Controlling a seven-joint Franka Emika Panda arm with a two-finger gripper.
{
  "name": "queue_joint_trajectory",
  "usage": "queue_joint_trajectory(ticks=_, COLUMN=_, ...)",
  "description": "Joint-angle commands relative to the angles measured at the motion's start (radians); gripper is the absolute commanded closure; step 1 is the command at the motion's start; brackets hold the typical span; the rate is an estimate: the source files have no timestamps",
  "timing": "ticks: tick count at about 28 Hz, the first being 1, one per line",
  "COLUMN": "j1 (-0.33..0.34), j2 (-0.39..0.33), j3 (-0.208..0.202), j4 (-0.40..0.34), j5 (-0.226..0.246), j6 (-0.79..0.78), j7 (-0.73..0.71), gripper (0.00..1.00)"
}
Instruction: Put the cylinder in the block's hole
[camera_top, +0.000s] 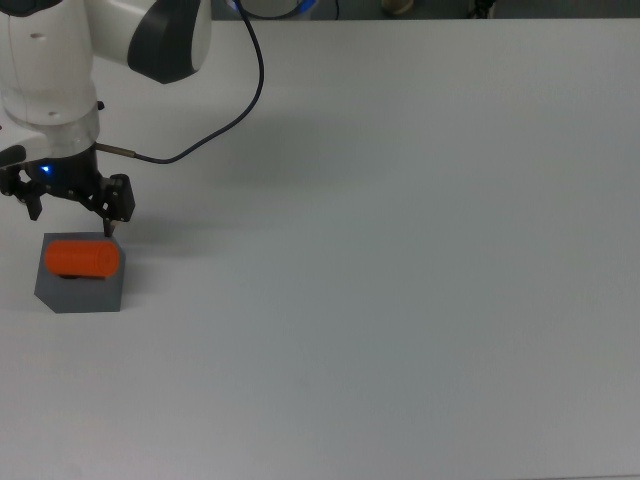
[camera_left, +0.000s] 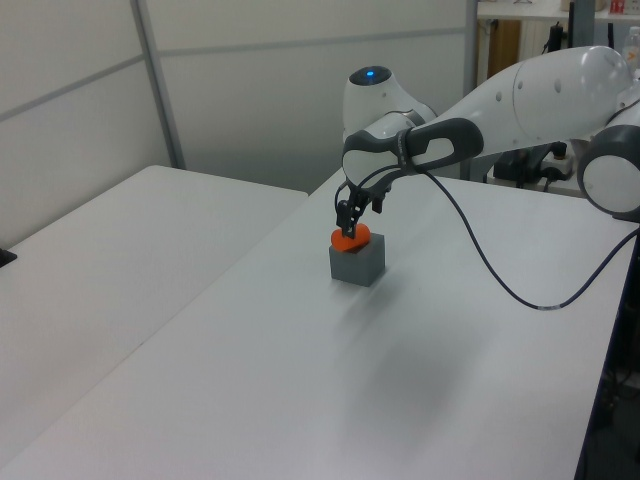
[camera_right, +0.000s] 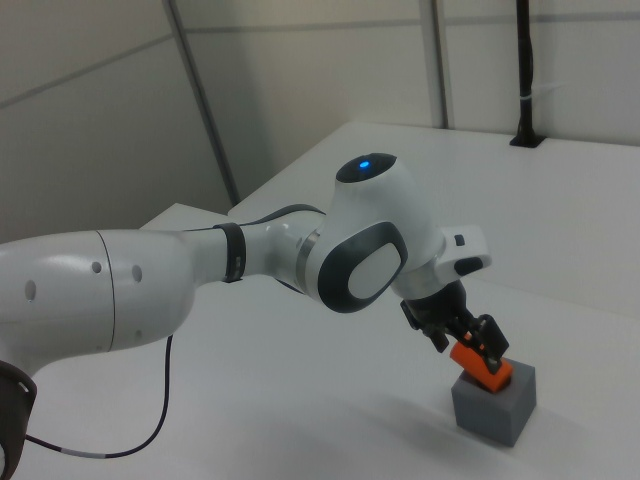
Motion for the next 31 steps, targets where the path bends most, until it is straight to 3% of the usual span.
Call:
queue_joint_trajectory(ticks=1, j1=0.005, j2=0.013, j3=0.009, j4=0.007, j5=0.004, j6=-0.021, j7=-0.018, gripper=0.0)
queue_joint_trajectory(ticks=16, j1=0.005, j2=0.012, j3=0.022, j4=0.013, j5=0.006, j6=-0.016, j7=-0.018, gripper=0.0)
queue_joint_trajectory(ticks=24, j1=0.002, j2=-0.034, j3=0.02, j4=0.016, j5=0.012, j6=-0.033, j7=-0.014, gripper=0.0)
queue_joint_trajectory(ticks=28, j1=0.004, j2=-0.044, j3=0.02, j4=0.037, j5=0.02, j6=-0.079, j7=-0.012, gripper=0.0)
queue_joint_trajectory(ticks=31, j1=0.004, j2=-0.042, j3=0.023, j4=0.096, j5=0.024, j6=-0.175, j7=-0.014, gripper=0.0)
